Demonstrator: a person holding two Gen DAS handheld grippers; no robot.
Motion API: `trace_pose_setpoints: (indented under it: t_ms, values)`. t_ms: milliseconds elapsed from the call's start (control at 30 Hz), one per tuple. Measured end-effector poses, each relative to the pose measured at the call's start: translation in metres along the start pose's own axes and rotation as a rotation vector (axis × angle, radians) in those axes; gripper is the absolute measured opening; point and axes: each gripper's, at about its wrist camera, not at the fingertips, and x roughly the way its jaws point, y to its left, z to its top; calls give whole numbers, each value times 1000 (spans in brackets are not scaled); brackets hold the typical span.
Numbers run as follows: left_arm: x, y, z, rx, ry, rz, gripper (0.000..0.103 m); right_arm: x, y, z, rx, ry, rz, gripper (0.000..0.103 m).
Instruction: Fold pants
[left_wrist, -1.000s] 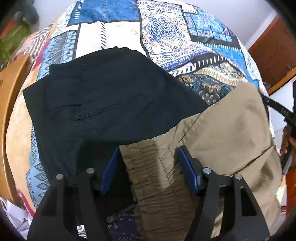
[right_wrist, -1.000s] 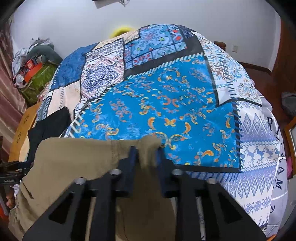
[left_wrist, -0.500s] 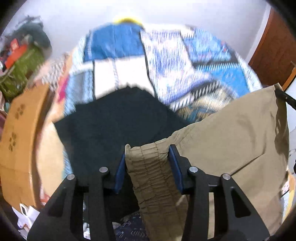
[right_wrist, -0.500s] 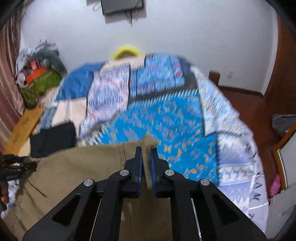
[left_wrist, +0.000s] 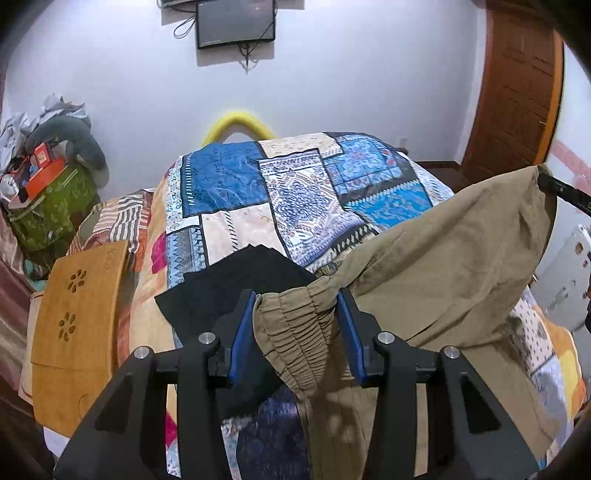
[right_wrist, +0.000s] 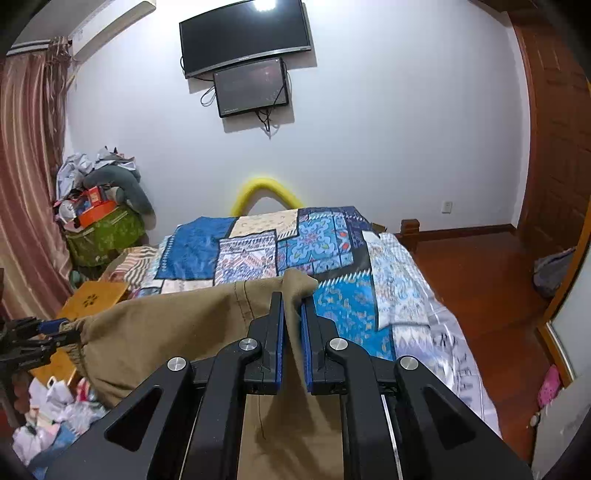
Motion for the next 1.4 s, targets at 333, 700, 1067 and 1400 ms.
trace_pose_setpoints:
  t_ms: [333,700,1067,1400]
  values:
    - [-37,-14,-67,50,13,-34,45,-72,9,-74,44,54,23,7]
    - [-55,-12,-140,18,87,-108,46,-111,26,-148,117,129,28,8]
    - [-65,-24,-182,58,157,-64,46,-127,22,-215,164,250,-71,16]
    - [-89,-13,-161,44,123,-23,73,-162,30,-198,123,207,-104,28]
